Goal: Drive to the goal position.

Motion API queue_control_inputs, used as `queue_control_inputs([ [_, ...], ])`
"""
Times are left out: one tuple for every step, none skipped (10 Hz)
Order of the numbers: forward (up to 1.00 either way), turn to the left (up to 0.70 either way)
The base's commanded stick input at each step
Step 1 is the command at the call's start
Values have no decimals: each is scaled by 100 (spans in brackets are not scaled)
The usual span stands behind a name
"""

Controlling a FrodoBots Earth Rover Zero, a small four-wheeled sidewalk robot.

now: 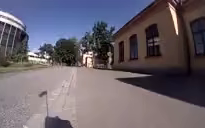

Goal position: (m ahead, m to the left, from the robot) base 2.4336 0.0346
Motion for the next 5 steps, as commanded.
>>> queue_control_inputs([
  [70,0],
  [70,0],
  [70,0],
  [70,0],
  [70,0],
])
